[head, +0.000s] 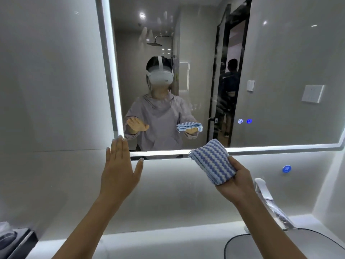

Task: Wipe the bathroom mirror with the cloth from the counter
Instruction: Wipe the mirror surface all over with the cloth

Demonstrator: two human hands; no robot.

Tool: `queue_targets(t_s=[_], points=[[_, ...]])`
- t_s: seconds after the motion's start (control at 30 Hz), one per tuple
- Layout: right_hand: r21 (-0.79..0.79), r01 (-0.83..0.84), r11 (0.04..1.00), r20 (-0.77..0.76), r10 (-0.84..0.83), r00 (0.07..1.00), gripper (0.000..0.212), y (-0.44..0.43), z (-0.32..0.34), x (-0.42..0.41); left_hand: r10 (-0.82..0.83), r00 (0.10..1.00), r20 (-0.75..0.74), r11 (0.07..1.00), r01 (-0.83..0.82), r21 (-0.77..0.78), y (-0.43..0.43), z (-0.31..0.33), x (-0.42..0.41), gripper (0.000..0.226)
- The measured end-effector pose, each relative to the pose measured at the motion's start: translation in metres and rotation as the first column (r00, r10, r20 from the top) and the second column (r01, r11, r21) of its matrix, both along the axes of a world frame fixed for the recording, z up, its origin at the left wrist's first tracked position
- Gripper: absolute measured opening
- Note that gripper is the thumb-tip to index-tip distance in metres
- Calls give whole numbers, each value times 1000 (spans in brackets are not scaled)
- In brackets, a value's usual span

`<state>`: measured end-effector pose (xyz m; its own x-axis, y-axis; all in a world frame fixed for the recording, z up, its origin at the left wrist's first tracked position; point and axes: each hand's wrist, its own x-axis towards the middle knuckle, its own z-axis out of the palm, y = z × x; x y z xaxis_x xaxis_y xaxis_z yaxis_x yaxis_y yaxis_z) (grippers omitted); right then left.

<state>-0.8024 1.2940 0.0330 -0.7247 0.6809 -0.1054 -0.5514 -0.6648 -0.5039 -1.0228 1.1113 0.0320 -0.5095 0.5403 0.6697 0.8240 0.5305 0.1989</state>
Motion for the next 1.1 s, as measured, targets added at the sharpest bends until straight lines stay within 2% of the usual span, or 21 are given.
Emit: queue_targets(t_s=[0.57, 0.73, 0.8, 0.9, 1.0, 1.1], points=[[78, 131, 988, 29, -133, 991, 44, -30, 10, -67, -18, 999, -44, 1000, 19, 20, -3, 14, -60, 77], [166, 306, 938, 13, -312, 950, 38, -24, 17, -78, -1, 999, -35, 999, 0, -36, 9, 19, -69, 79], [335, 453, 826, 61, -498, 865, 33, -21, 25, -85, 25, 999, -37, 998, -27, -62, 17, 24, -75, 82], [631, 565, 532, -7, -723, 691, 40, -11, 47, -97, 13, 997, -76, 998, -17, -56, 32, 38, -84, 85], [764, 565, 311, -134, -780, 611, 32, 6, 70, -116, -76, 984, -162, 997, 80, 14, 46, 58, -89, 91], [881, 466, 79, -236, -781, 579, 38, 23, 90, -136, -77, 966, -247, 997, 78, -8, 59, 79, -98, 101]])
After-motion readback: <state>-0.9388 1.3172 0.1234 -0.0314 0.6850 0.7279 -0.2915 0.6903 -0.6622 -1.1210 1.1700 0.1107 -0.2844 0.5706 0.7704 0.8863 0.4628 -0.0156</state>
